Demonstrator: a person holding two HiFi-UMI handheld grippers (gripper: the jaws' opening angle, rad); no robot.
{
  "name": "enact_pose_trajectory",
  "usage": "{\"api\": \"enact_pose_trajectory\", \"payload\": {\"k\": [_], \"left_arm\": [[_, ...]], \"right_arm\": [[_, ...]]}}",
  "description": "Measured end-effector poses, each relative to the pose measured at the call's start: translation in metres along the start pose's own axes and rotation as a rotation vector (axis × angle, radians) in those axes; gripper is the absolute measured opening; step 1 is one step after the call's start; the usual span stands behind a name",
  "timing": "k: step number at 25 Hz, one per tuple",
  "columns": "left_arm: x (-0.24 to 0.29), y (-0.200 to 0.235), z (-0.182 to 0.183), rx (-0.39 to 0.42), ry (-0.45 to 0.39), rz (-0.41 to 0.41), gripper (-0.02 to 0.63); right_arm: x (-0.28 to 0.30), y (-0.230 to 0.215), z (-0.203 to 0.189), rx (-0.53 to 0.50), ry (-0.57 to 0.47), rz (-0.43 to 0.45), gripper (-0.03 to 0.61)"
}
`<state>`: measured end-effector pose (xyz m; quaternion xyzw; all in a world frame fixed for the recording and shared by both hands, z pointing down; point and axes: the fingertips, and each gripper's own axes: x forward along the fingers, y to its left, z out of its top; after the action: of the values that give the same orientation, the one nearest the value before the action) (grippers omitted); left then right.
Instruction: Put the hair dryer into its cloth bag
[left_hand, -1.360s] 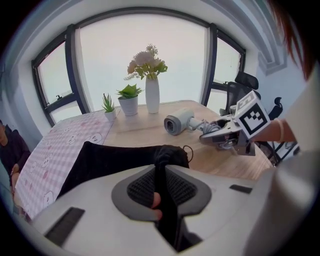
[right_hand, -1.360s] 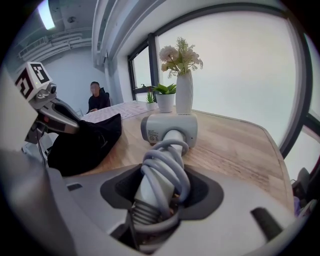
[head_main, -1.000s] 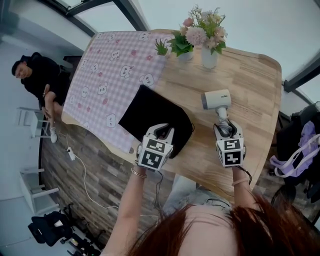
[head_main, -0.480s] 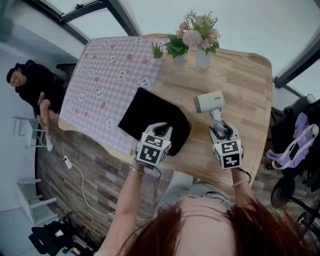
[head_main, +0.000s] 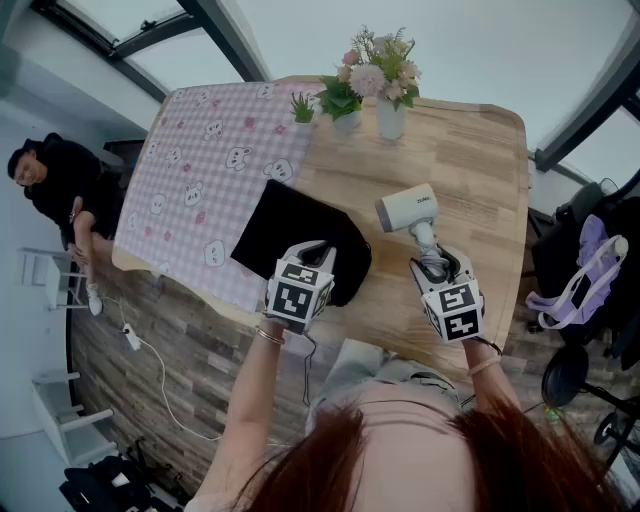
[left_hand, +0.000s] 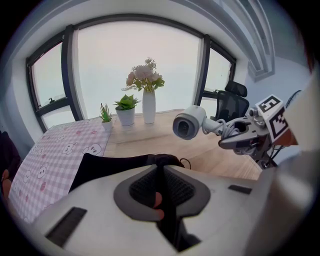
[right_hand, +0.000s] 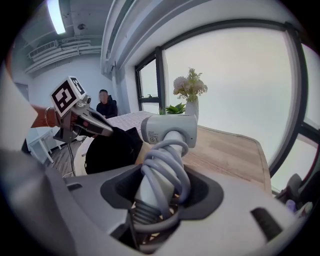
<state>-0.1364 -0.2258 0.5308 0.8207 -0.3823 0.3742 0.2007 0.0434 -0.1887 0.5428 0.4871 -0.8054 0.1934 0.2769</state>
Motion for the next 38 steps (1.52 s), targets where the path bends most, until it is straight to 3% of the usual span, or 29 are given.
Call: {"api": "enact_pose_trajectory", "payload": {"k": [38], "left_arm": [[-0.010,-0.003,-0.005,-0.051,0.018,-0.057,0.038]], "right_arm": [[-0.048,0.081,-0.037,-0.164,0.064,0.198,0.219]]}}
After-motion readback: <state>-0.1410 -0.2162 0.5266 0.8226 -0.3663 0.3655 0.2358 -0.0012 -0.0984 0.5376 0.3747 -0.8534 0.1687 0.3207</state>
